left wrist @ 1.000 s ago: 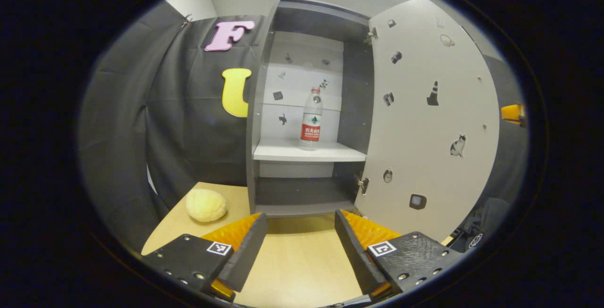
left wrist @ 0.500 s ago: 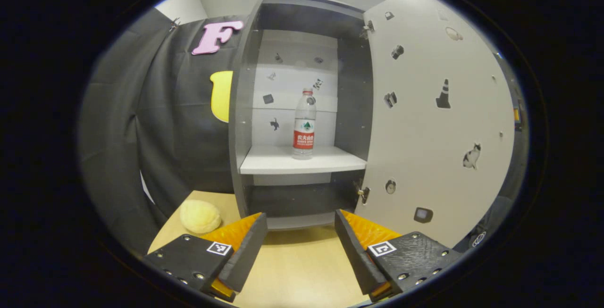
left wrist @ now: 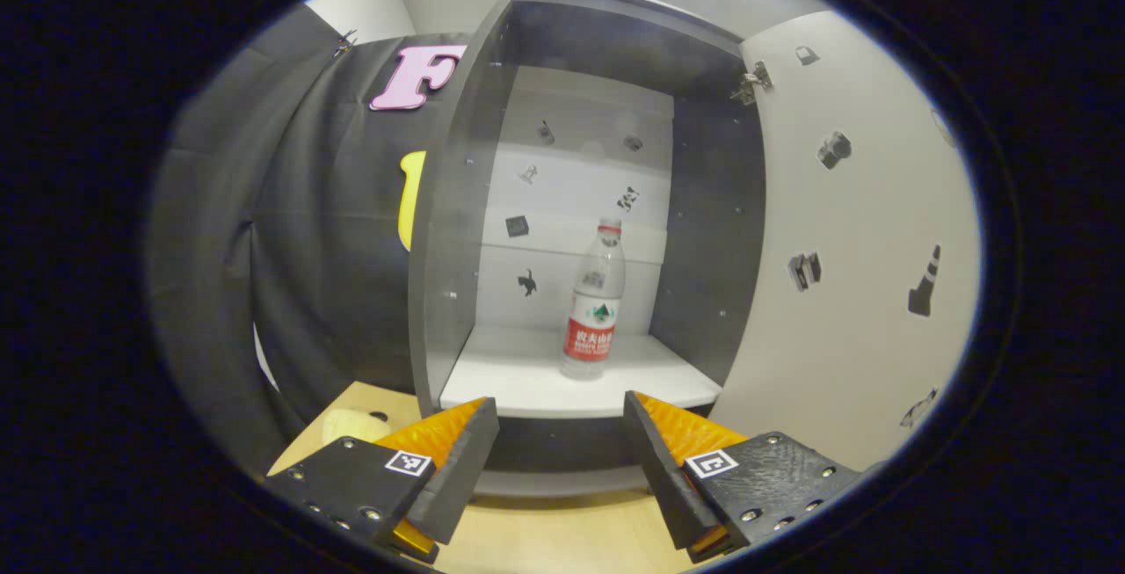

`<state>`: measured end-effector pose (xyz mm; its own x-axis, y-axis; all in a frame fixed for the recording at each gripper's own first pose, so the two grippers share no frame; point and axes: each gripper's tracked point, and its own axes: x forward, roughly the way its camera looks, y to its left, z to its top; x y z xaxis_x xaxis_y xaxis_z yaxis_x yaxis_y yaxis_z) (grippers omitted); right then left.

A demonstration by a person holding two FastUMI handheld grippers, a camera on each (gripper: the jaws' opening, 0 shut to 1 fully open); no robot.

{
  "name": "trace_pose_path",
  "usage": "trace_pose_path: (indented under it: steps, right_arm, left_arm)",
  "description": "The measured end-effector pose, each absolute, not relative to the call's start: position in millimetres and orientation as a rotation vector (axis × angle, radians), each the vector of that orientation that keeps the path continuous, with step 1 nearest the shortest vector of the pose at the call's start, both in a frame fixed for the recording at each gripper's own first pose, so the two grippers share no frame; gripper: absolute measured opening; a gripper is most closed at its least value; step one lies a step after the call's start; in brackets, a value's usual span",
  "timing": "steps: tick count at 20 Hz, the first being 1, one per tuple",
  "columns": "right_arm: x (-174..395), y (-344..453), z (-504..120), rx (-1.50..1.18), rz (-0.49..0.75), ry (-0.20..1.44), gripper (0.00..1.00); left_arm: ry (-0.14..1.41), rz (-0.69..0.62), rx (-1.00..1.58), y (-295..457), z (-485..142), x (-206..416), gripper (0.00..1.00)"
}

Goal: Open the cabinet door with the right hand, grasp the bottle in the cabinet with the left hand and place it on the coaster, then close the cabinet door with the right hand.

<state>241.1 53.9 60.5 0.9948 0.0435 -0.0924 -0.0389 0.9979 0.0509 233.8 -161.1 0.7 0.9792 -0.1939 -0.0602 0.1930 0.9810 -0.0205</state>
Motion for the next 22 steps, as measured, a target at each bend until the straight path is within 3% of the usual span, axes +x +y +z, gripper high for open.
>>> trace_pose_path:
  steps: [3,5,6,8,9,12,13,16,17,22]
  right_arm:
    - [256,52,60,0.050,0.032,0.090,0.35]
    - [264,48,57,0.056,0.024,0.087,0.42]
    - [266,46,55,0.062,0.022,0.090,0.47]
    - [269,37,54,0.083,-0.006,0.086,0.77]
    - [271,33,55,0.102,-0.014,0.080,0.84]
    - [278,23,48,0.169,-0.027,0.089,0.84]
    - [282,20,44,0.184,-0.037,0.100,0.92]
    - [284,7,43,0.195,-0.065,0.104,0.89]
    - [284,3,40,0.189,-0.074,0.108,0.96]
    - [285,-12,35,0.155,-0.115,0.121,0.96]
  left_arm:
    - [0.032,-0.223,0.012,-174,19,267,0.87]
    - [0.029,-0.260,0.015,-189,24,286,0.91]
    - [0.023,-0.263,0.025,-193,27,296,0.88]
    - [0.024,-0.280,0.043,-205,26,314,0.88]
    - [0.031,-0.286,0.048,-209,24,322,0.89]
    - [0.063,-0.290,0.040,-221,13,345,0.89]
    - [0.064,-0.292,0.037,-224,11,352,0.87]
    - [0.066,-0.290,0.042,-229,9,371,0.91]
    - [0.065,-0.291,0.044,-230,9,377,0.88]
    - [0.044,-0.321,0.025,-240,14,399,0.86]
